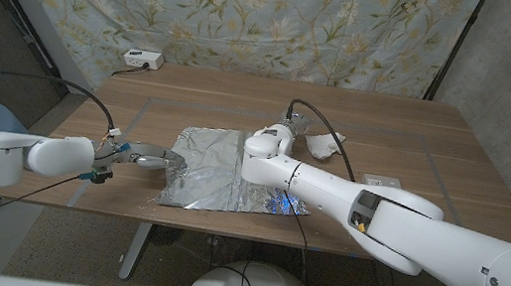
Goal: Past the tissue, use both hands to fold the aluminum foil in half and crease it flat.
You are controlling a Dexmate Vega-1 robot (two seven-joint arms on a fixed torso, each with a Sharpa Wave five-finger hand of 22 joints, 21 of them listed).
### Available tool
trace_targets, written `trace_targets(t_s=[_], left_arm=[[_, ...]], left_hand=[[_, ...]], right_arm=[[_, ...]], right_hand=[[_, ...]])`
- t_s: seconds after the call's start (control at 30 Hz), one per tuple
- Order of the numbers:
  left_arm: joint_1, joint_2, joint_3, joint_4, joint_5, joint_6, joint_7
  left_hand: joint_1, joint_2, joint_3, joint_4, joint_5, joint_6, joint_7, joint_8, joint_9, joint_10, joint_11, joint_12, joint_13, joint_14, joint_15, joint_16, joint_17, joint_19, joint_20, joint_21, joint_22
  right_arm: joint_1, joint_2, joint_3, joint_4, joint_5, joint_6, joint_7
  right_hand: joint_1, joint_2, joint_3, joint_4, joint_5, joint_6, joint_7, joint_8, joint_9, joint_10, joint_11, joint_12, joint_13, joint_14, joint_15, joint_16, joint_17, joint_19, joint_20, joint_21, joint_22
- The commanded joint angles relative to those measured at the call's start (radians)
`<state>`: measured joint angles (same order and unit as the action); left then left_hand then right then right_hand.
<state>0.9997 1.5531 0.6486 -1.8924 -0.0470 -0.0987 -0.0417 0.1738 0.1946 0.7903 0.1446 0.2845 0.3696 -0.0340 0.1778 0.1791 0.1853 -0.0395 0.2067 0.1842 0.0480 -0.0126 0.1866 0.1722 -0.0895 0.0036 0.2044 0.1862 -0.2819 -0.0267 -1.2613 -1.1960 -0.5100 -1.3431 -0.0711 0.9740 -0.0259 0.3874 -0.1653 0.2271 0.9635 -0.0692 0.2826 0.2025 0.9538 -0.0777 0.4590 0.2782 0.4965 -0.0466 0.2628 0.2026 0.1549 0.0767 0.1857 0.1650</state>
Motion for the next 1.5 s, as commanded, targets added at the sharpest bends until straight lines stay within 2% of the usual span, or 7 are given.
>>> trace_targets(t_s=[0.03,0.4,0.57,0.6,0.9,1.17,1.5], left_arm=[[-0.025,0.000,0.029,0.000,-0.005,0.003,-0.003],[-0.009,0.000,0.014,0.003,-0.013,0.005,-0.001],[-0.033,0.000,0.040,0.006,-0.013,-0.002,-0.001],[-0.033,0.000,0.040,0.006,-0.012,-0.001,-0.001],[-0.037,0.000,0.047,0.006,-0.015,-0.004,0.000],[-0.041,0.000,0.053,0.006,-0.016,-0.005,-0.002],[-0.036,0.000,0.048,0.007,-0.020,0.000,-0.004]], left_hand=[[0.008,0.003,0.000,-0.007,-0.001,0.001,-0.001,0.006,0.005,-0.002,-0.005,-0.003,0.004,-0.003,0.000,-0.001,0.002,-0.007,-0.001,0.006,0.001],[0.011,0.003,0.001,-0.011,-0.003,0.001,0.000,0.006,0.005,0.000,-0.005,-0.002,0.004,-0.002,0.000,-0.001,0.001,-0.007,0.000,0.006,0.001],[0.013,0.002,0.001,-0.013,-0.004,0.001,-0.002,0.006,0.005,0.001,-0.006,-0.002,0.004,-0.002,-0.001,-0.001,0.001,-0.006,-0.001,0.007,0.001],[0.013,0.002,0.001,-0.014,-0.005,0.001,0.000,0.006,0.005,0.000,-0.007,-0.002,0.004,-0.002,0.000,-0.001,0.001,-0.007,-0.001,0.007,0.001],[0.016,0.001,0.000,-0.017,-0.006,0.001,-0.001,0.006,0.005,-0.001,-0.006,-0.002,0.004,-0.002,-0.001,-0.001,0.001,-0.006,-0.001,0.007,0.000],[0.018,0.001,0.000,-0.020,-0.008,0.001,-0.003,0.006,0.005,-0.003,-0.006,-0.003,0.004,-0.003,-0.001,-0.002,0.000,-0.006,-0.003,0.007,0.000],[0.023,-0.001,0.001,-0.026,-0.010,0.000,-0.004,0.006,0.005,-0.007,-0.008,-0.004,0.003,-0.003,-0.002,-0.002,0.000,-0.006,-0.004,0.007,0.000]], right_arm=[[-0.005,-0.019,-0.008,-0.023,0.030,-0.019,-0.033],[-0.008,-0.042,-0.014,-0.047,0.050,-0.024,-0.038],[-0.013,-0.041,-0.007,-0.044,0.054,-0.020,-0.054],[-0.016,-0.041,-0.004,-0.045,0.054,-0.019,-0.060],[-0.021,-0.046,-0.005,-0.057,0.051,-0.018,-0.079],[-0.014,-0.046,-0.011,-0.070,0.051,-0.021,-0.080],[-0.001,-0.055,-0.023,-0.117,0.052,-0.049,-0.072]], right_hand=[[0.020,0.001,-0.002,0.000,0.008,0.017,-0.004,0.007,0.002,0.016,-0.007,0.011,0.000,0.012,-0.066,0.006,0.005,0.010,-0.004,0.008,0.002],[0.042,0.009,-0.008,0.002,0.008,0.036,-0.010,0.008,0.003,0.036,-0.014,0.019,0.001,0.042,-0.086,0.017,0.009,0.022,-0.013,0.007,0.002],[0.058,0.017,-0.013,0.003,0.006,0.056,-0.016,0.012,0.004,0.061,-0.016,0.029,-0.001,0.071,-0.100,0.029,0.013,0.036,-0.019,0.009,0.002],[0.062,0.017,-0.016,0.003,0.006,0.064,-0.017,0.014,0.004,0.074,-0.025,0.035,0.001,0.074,-0.102,0.030,0.014,0.039,-0.019,0.009,0.002],[0.079,0.023,-0.027,0.004,0.003,0.097,-0.023,0.021,0.006,0.096,-0.031,0.043,0.000,0.107,-0.120,0.044,0.019,0.060,-0.027,0.010,0.002],[0.090,0.025,-0.036,0.005,0.000,0.114,-0.022,0.024,0.006,0.112,-0.044,0.051,0.002,0.121,-0.123,0.052,0.023,0.072,-0.032,0.010,0.002],[0.097,0.031,-0.045,0.009,-0.002,0.119,-0.021,0.022,0.007,0.113,-0.039,0.052,0.002,0.127,-0.120,0.057,0.028,0.075,-0.033,0.007,0.002]])
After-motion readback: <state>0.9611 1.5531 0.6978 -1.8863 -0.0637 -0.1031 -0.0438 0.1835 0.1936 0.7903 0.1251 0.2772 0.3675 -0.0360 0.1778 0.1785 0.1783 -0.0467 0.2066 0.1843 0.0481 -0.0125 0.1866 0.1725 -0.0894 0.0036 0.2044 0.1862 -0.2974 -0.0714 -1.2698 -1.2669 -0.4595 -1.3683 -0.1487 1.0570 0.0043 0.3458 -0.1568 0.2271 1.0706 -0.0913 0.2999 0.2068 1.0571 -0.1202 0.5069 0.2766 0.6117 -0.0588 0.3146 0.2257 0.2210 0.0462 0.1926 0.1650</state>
